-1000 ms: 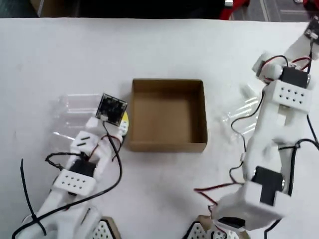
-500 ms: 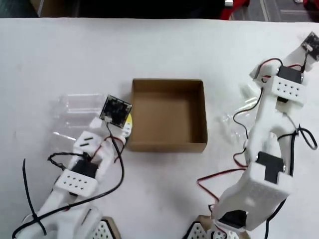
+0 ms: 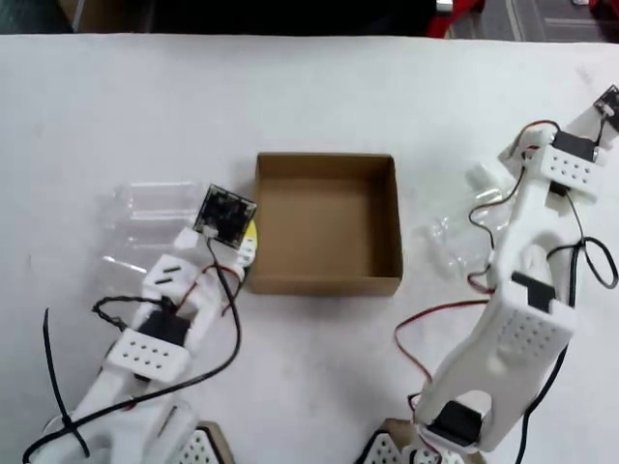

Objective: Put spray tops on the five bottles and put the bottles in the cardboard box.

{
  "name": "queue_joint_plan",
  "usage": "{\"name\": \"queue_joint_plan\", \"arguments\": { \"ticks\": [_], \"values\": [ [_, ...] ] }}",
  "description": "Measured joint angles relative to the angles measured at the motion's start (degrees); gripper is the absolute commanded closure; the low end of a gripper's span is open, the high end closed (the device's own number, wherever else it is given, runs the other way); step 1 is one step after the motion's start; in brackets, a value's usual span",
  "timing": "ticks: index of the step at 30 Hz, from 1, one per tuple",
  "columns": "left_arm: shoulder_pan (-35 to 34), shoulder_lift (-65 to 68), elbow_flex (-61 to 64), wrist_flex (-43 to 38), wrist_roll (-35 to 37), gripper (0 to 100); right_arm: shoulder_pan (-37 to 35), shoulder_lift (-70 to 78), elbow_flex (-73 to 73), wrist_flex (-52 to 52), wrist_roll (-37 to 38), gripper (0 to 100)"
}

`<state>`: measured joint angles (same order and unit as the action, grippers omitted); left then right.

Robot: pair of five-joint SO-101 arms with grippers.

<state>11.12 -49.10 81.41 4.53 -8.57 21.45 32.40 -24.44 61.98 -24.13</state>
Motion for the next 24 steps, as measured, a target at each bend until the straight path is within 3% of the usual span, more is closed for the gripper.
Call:
{"name": "queue_joint_plan", "arguments": {
  "ticks": [24],
  "values": [
    [0.0,0.0,0.0,0.0,0.0,98,0.2,4.7,-2.3,2.0,0.0,87.8]
  ]
}}
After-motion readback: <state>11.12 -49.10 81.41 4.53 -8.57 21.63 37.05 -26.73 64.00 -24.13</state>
